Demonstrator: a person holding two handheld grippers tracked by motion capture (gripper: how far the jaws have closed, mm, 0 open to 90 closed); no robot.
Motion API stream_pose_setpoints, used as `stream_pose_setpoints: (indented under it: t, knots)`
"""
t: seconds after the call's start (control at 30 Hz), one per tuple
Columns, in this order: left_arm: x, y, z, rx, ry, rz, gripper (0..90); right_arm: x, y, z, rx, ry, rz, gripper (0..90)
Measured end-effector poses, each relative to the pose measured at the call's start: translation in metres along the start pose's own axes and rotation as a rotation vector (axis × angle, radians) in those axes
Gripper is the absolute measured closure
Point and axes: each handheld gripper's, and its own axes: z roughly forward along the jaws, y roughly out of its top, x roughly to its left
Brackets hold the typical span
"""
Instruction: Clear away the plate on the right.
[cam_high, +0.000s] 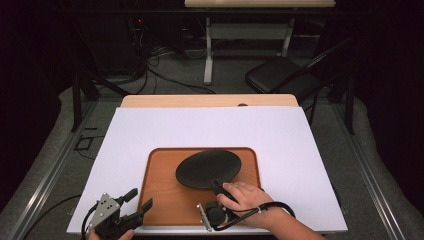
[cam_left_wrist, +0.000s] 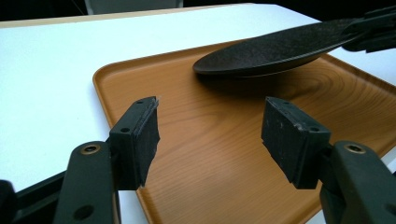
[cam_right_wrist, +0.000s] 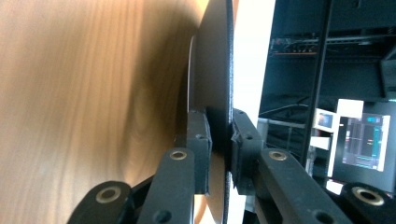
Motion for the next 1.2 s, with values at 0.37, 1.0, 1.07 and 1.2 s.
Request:
stream_pose_setpoints:
  t: [0.37,1.0,1.07,1.2]
  knots:
    - [-0.001,0.0,0.001,0.001,-0.004,-0.001,36.4,0.006,0.005,0.003,-0.006,0.026,0.03,82.6]
    - [-0.001,-0.001,0.002,0.008,-0.004,-0.004,36.4,0.016,0.017,0.006,-0.004,0.074,0.048,86.1]
    - [-0.001,-0.001,0.002,0.01,-0.003,-0.002,36.4,0.018,0.018,0.007,-0.006,0.082,0.05,86.4]
    - [-0.001,-0.001,0.003,0.01,-0.005,-0.003,36.4,0.023,0.019,0.008,-0.012,0.084,0.045,86.2]
